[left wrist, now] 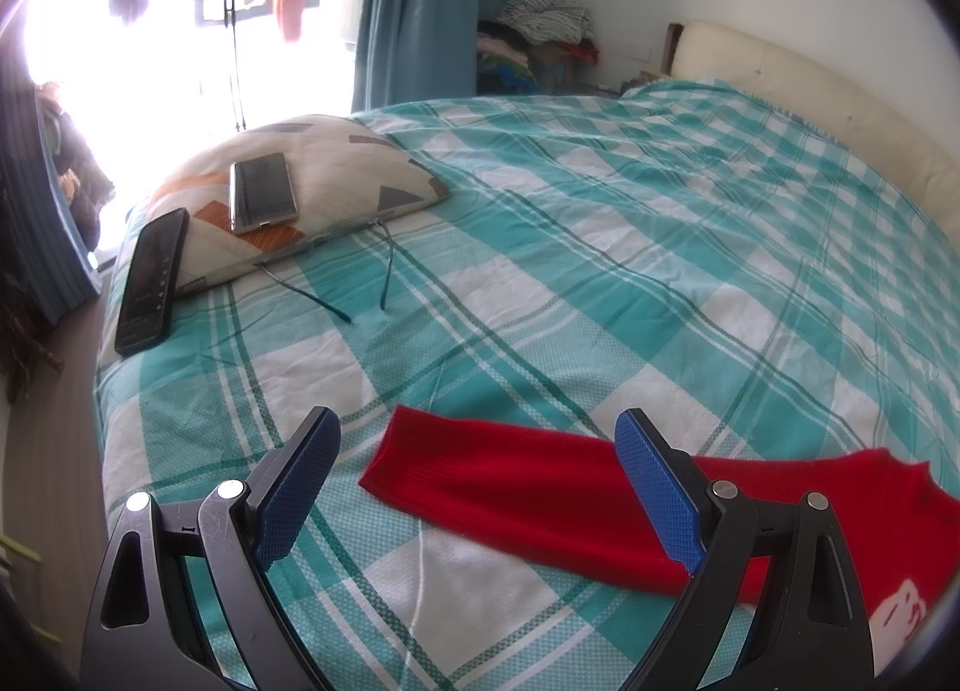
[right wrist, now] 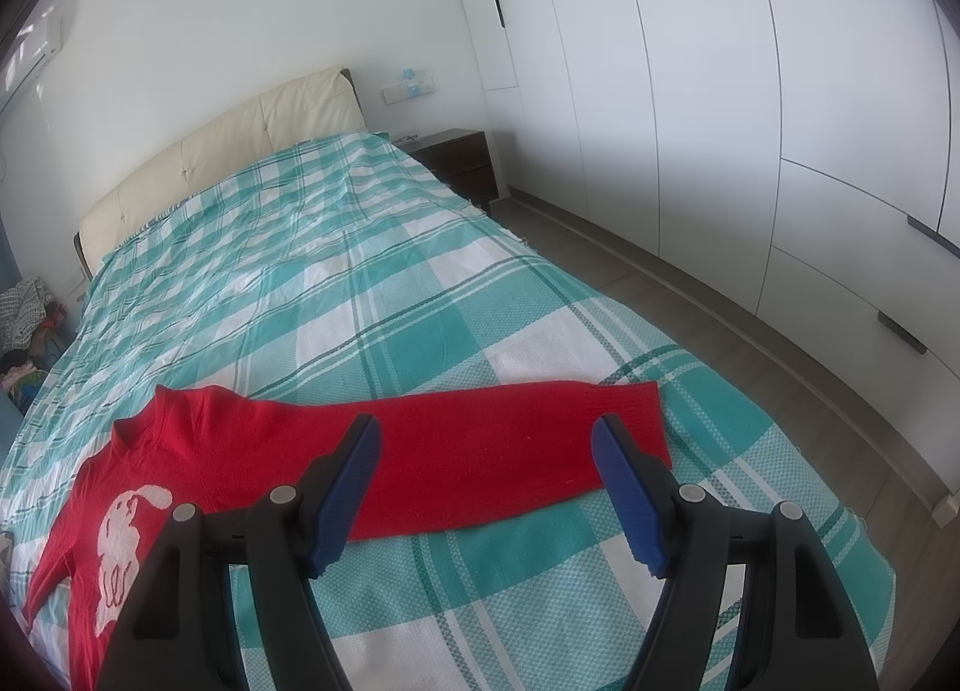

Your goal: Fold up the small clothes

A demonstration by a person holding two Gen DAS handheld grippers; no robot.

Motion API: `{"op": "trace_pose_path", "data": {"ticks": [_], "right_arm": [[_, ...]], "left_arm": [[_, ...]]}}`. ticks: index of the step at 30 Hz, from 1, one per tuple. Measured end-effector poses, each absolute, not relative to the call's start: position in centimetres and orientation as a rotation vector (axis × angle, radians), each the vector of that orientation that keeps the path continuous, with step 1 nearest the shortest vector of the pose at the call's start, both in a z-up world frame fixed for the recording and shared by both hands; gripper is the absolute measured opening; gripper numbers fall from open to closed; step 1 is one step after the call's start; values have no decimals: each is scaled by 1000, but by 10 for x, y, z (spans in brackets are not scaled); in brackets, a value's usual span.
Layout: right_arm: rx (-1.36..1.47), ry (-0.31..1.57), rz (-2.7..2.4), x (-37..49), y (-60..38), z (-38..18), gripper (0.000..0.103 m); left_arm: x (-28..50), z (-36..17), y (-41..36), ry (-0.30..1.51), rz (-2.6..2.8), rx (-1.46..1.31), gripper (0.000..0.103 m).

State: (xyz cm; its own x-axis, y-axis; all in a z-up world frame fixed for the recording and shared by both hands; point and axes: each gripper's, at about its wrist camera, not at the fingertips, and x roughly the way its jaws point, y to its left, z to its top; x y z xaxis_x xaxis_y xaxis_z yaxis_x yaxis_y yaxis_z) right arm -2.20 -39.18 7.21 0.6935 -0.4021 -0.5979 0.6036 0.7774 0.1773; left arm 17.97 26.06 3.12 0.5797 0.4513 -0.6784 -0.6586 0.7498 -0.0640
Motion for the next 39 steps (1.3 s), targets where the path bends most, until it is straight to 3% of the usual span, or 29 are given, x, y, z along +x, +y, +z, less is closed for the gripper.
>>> {"op": "trace_pose_path", "data": {"ticks": [39], "right_arm": [[409,568,-571,-26,-396,69,72]], "left_arm": [[180,32,259,693,640,-354,94]]}}
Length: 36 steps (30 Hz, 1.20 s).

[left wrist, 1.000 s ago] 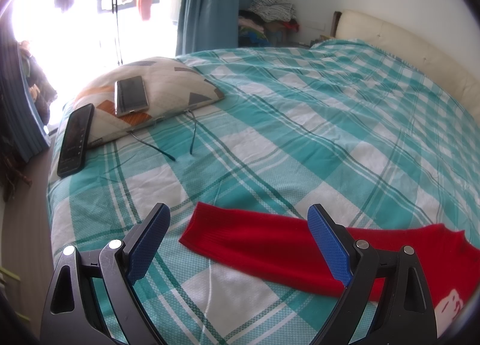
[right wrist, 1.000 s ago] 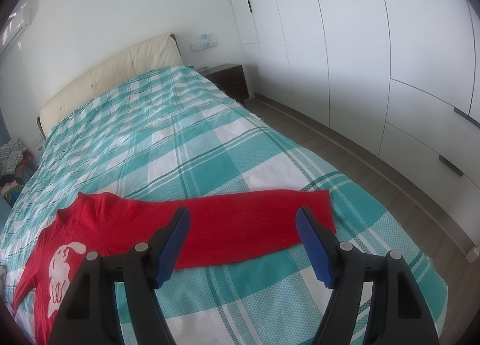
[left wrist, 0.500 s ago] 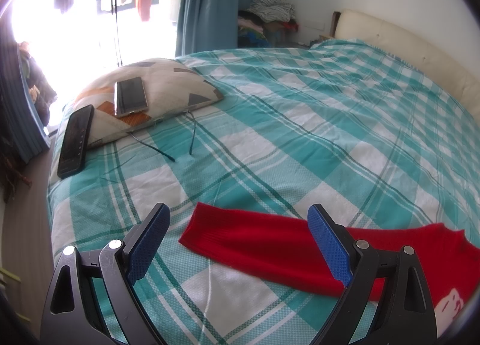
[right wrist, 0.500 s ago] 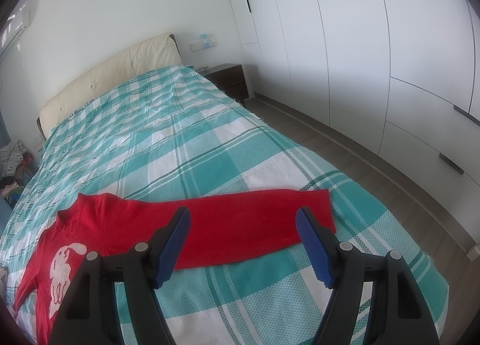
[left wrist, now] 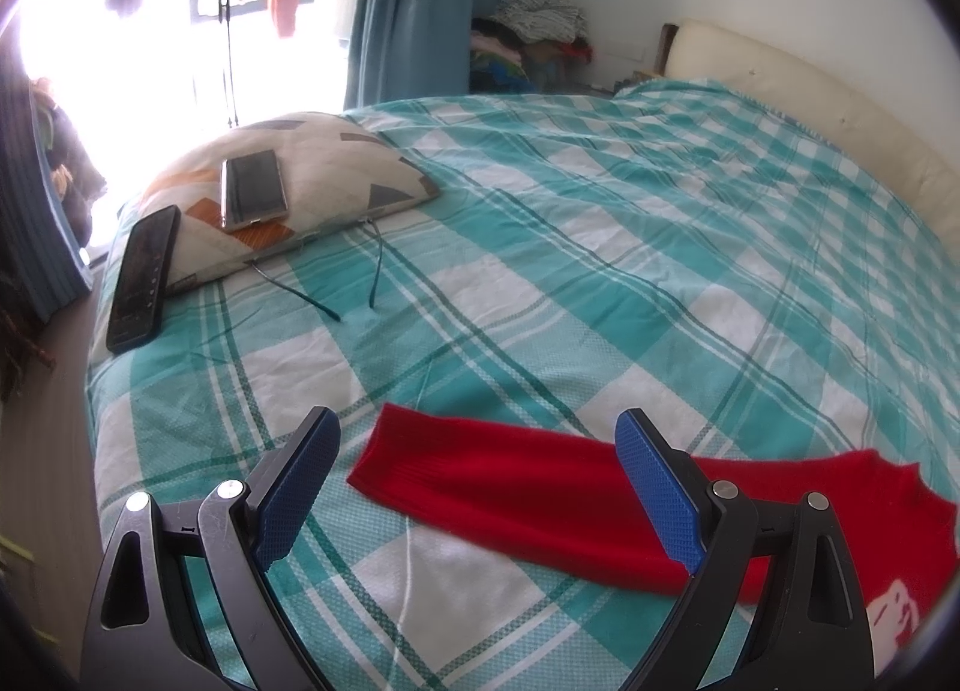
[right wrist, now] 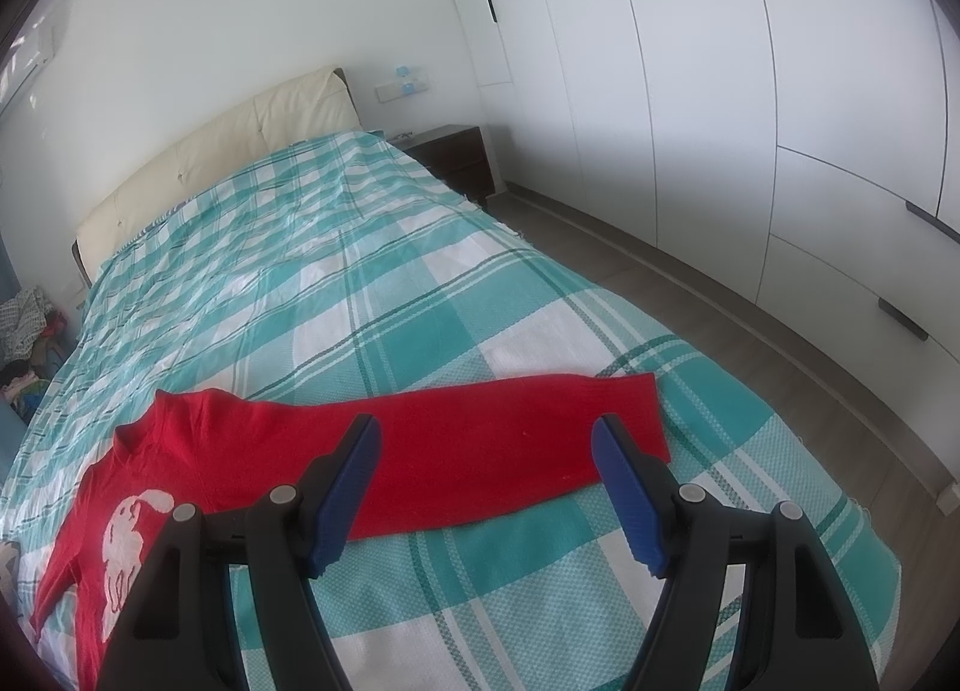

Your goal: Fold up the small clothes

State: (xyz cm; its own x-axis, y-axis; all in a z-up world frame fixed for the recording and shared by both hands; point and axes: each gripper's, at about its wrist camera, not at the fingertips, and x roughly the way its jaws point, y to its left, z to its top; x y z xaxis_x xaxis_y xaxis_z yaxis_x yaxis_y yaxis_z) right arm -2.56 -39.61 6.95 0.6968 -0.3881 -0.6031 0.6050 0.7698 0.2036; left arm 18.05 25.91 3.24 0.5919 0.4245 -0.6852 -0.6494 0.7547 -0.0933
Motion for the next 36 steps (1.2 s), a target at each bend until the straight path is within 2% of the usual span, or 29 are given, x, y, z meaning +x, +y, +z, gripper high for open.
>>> {"op": "trace_pose_path", "data": {"ticks": [7,12,18,24,27,31,36], "right_arm": [[719,442,-547,-73,-474,79,72],[867,552,-513,-86,-511,47,72],[1026,670,-335,-64,-520,-5,72],[1047,672,-298,-39,-528,-27,68],[1102,691,-258,-24,-533,-37,52],[1072,774,-311,-10,-536,-45,4],[725,772,-449,12,-502,13,4]], "left_arm": [[184,37,260,688,604,-379,96],[183,34,258,696,597,-394,96],[185,31,251,707,595,-348,96],[183,29,252,708,605,-356,96],[185,26,254,718,608,-365,96],[185,25,249,723,603,-333,96],[186,27,247,716,600,-322,96]]}}
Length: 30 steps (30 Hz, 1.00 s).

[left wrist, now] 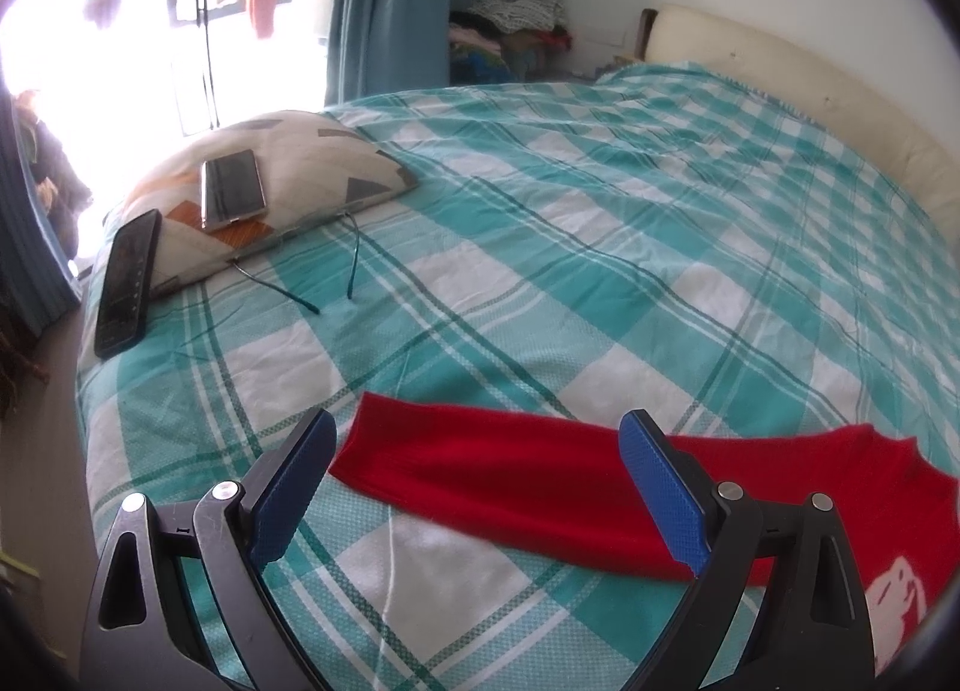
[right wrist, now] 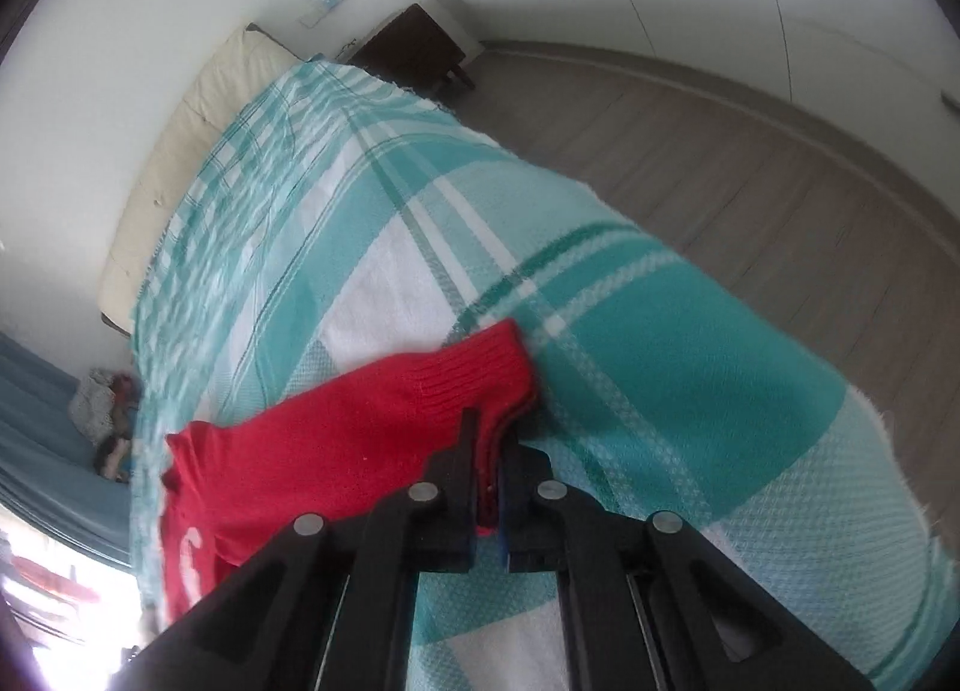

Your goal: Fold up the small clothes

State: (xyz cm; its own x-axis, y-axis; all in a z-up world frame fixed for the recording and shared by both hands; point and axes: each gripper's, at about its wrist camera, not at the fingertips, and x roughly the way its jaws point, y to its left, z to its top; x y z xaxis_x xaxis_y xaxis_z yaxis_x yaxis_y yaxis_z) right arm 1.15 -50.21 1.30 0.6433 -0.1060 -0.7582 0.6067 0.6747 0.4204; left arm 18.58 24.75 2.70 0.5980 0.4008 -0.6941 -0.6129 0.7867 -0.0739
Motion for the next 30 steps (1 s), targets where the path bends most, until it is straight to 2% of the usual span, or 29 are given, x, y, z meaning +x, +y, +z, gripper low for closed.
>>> {"op": "trace_pose_path", "data": {"ticks": [7,11,15,22,24,25,26,27,30], "right_arm": [[457,662,-284,99,-399,136,4],[351,658,-80,161,-303,180,4],[277,706,110,214,-201,176,4],[150,855,298,263,-69,103,5],[177,929,367,273,-48,76,10],[211,978,405,273,-44,65,32],[253,994,434,274,-42,57,60],[287,980,452,270,-43,55,66],[339,969,482,259,-54,54,66]], "left_arm": [[189,32,239,708,541,-362,96],[189,36,233,700,517,-349,96],[189,36,234,702,505,-360,96],[191,32,237,717,508,-374,96],[193,32,236,720,510,-355,96],[194,32,236,721,509,-351,96],[194,32,236,719,508,-351,96],[193,33,237,717,508,-354,96],[192,35,240,709,508,-371,96]]}}
